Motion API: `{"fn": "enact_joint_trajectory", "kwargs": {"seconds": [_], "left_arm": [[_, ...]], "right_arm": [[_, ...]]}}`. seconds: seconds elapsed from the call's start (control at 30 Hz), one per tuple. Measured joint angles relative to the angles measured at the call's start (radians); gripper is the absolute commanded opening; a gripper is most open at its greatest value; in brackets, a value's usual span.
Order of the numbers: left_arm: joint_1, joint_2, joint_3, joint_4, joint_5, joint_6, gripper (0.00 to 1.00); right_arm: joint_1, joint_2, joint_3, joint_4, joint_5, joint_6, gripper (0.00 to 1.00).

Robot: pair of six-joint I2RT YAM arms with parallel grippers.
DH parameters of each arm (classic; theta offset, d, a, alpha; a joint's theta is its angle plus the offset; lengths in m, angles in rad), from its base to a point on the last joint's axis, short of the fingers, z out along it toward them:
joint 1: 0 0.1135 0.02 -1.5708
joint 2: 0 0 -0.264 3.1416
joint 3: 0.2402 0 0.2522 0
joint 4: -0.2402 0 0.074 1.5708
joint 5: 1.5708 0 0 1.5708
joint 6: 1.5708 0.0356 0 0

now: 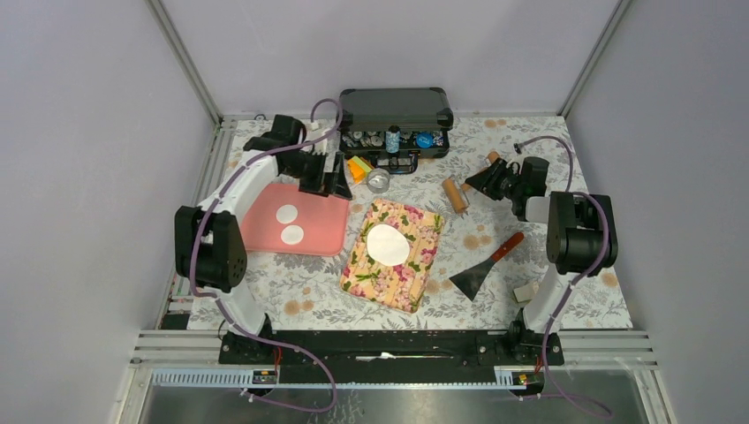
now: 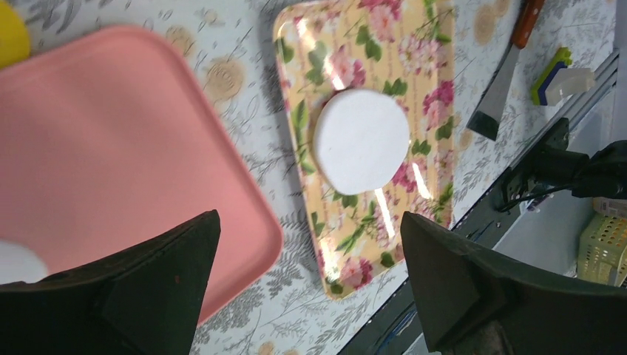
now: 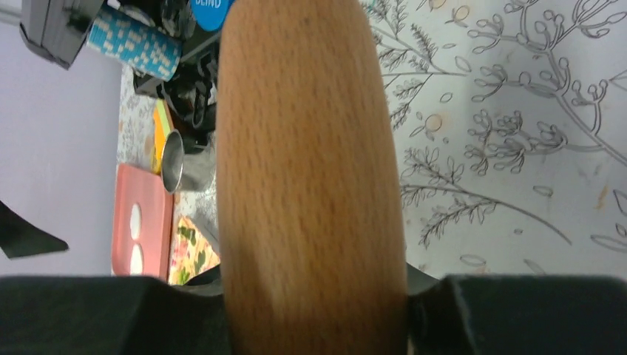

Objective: Roll out the dumpling wrappers from the dough
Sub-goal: Place the rolling pin at the center of the board.

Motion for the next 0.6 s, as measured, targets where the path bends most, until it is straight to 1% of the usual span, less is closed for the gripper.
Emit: {"fn": "enact_joint_trajectory", "kwargs": {"seconds": [0.03,0.07,0.13,0.17,0.27,0.33,0.47,0.6], "left_arm": [[0.019,-0.016,-0.026,-0.003,0.006,0.017,0.99],[0.034,-0.021,-0.047,-0.005,0.008,0.029,0.99],[0.053,-0.02,-0.082,-0.008,0.011,0.046,0.99],[0.056,-0.016,-0.096,-0.014,0.011,0.05,0.99],[0.057,-0.002,-0.1,-0.021,0.001,0.049,0.99],[0.056,0.02,-0.073,-0.026,-0.026,0.032,0.99],[0.054,0.119,0.067,-0.029,-0.122,-0.035,0.98],[0.04,0.237,0.229,-0.021,-0.227,-0.115,0.93]], "right_arm": [[0.0,0.023,0.011,0.009,0.009,0.012,0.53],[0.0,0.037,0.02,0.018,0.01,0.023,0.65],[0.0,0.053,0.038,0.021,0.022,0.035,0.93],[0.0,0.053,0.041,0.022,0.027,0.036,0.99],[0.0,0.035,0.042,-0.001,0.05,0.024,1.0],[0.0,0.002,0.042,-0.063,0.076,-0.004,1.0],[0.0,-0.118,0.048,-0.256,0.161,-0.103,1.0],[0.0,-0.252,0.059,-0.415,0.251,-0.2,1.0]]}}
